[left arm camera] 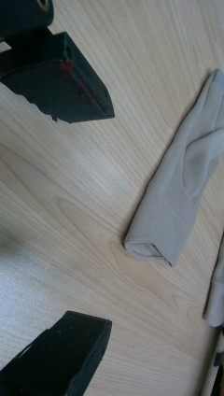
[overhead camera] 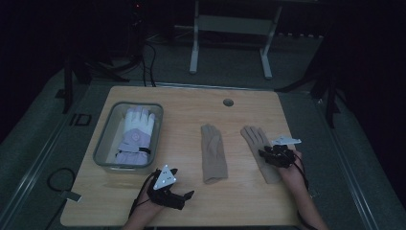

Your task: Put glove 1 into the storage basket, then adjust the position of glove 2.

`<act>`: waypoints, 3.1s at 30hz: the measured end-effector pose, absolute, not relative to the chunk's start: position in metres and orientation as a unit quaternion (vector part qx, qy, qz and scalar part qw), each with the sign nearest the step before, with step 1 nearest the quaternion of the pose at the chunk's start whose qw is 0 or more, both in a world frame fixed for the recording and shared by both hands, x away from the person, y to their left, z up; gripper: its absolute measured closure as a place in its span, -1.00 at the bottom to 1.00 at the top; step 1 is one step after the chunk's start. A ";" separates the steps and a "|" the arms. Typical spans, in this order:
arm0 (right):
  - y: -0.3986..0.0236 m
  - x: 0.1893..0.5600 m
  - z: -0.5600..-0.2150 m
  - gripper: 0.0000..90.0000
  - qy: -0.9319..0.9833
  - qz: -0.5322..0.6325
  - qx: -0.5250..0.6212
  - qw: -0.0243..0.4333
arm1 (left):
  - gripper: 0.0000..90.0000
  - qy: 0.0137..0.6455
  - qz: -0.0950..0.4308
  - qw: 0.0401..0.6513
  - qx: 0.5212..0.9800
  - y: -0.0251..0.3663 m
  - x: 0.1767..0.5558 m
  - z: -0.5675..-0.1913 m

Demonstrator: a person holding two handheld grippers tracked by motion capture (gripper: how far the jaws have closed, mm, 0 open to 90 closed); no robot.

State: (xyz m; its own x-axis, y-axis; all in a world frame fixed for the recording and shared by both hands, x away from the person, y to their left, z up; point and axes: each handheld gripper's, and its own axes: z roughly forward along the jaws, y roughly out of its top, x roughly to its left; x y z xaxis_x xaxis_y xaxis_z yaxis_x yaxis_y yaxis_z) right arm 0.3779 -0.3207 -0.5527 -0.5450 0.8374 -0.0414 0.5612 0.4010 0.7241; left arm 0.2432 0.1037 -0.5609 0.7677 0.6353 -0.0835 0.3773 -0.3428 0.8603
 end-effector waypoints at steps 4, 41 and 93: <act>-0.314 0.373 -0.553 0.79 0.800 0.329 0.447 0.226 | -0.95 0.313 0.135 0.480 0.808 0.103 0.243 -0.561; -0.318 0.350 -0.537 0.38 0.745 0.313 0.530 0.256 | -0.95 0.313 0.139 0.486 0.804 0.107 0.242 -0.558; -0.267 0.338 -0.476 0.84 0.738 0.383 0.498 0.248 | -0.95 0.316 0.145 0.482 0.804 0.111 0.240 -0.558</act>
State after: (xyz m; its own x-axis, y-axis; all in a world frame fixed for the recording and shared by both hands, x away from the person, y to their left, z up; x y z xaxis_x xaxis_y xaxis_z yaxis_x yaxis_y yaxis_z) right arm 0.3380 -0.2666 -0.4757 -0.3806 0.9246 0.0159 0.5456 0.2106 0.8111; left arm 0.2396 0.1111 -0.5576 0.7578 0.6485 -0.0718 0.3696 -0.3359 0.8663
